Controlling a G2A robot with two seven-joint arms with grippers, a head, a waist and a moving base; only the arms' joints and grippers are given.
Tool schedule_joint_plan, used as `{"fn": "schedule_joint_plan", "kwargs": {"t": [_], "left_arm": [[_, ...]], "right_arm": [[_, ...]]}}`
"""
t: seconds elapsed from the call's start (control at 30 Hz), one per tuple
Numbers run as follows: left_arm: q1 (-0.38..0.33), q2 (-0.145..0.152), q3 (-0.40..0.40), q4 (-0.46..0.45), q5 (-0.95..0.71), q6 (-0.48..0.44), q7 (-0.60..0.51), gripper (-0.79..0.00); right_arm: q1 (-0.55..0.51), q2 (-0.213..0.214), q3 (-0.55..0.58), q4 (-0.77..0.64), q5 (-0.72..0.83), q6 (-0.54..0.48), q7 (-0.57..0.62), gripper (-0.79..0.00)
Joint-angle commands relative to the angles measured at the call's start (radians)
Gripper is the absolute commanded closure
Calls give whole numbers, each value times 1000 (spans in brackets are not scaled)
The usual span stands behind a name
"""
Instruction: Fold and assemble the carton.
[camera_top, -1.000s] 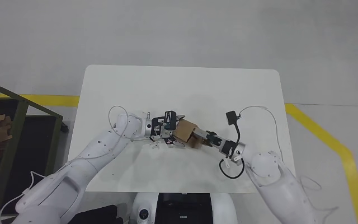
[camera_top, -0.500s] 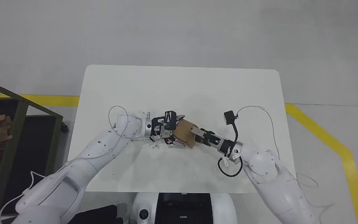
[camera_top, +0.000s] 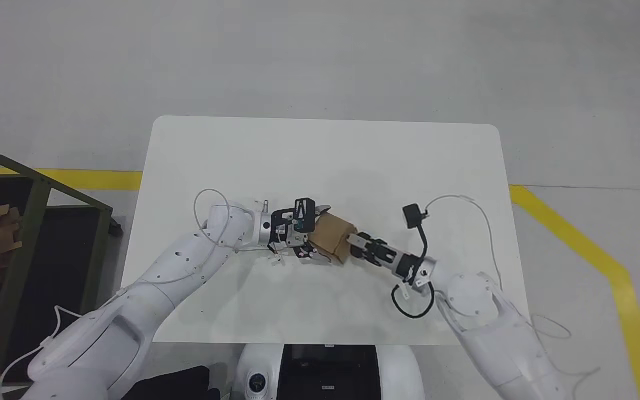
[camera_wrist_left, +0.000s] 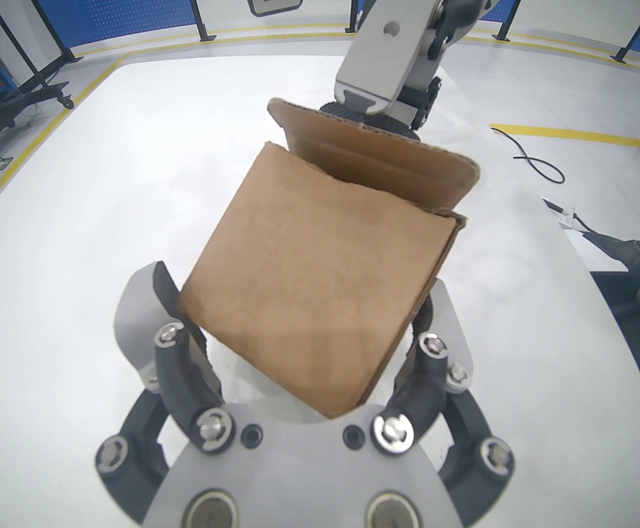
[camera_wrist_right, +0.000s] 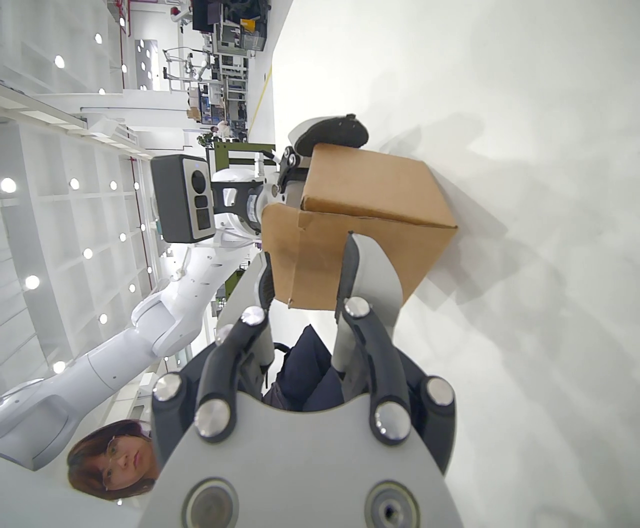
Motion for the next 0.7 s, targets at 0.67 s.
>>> {"fn": "schedule_joint_plan", "kwargs": {"t": [0.67], "left_arm": [[0, 0, 0, 0, 0, 0, 0, -785]], "right_arm": [[-35, 8, 24, -35, -92, 69, -44, -212]]}}
